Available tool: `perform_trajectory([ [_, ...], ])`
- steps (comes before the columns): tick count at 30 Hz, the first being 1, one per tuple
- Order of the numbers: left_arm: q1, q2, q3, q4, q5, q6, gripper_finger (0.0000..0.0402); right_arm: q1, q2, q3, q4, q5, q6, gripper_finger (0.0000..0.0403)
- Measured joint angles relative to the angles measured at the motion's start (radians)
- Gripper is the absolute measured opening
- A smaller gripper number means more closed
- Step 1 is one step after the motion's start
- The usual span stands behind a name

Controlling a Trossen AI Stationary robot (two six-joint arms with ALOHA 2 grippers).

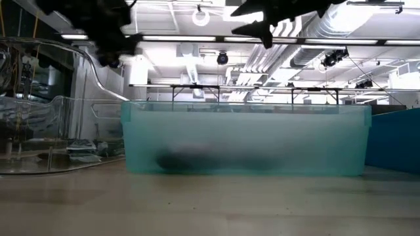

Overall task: Organize candy in baskets
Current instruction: Put the brown white chocolate bar into the transparent bin

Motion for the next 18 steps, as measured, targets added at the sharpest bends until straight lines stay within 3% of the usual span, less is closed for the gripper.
perform_trajectory([
  [2,-0.075,-0.046,-0.037,-0.053,-0.031,-0.114,0.0001,-0.006,0.002,0.0,-0.035,0.004,-0.01,0.0211],
  [6,-0.278,-0.101,-0.132,-0.001,-0.132,-0.369,0.0001,-0.006,0.003,-0.002,-0.101,0.008,-0.05,0.0211],
  [11,-0.492,-0.052,-0.197,0.022,-0.259,-0.602,0.0001,-0.006,0.003,-0.002,-0.137,0.008,-0.054,0.0211],
  [15,-0.543,0.05,-0.199,-0.116,-0.398,-0.768,0.0001,-0.006,0.003,-0.002,-0.148,0.063,-0.087,0.0211],
  [18,-0.531,0.109,-0.198,-0.095,-0.402,-0.829,0.0004,-0.006,0.003,-0.002,-0.147,0.104,-0.089,0.0211],
])
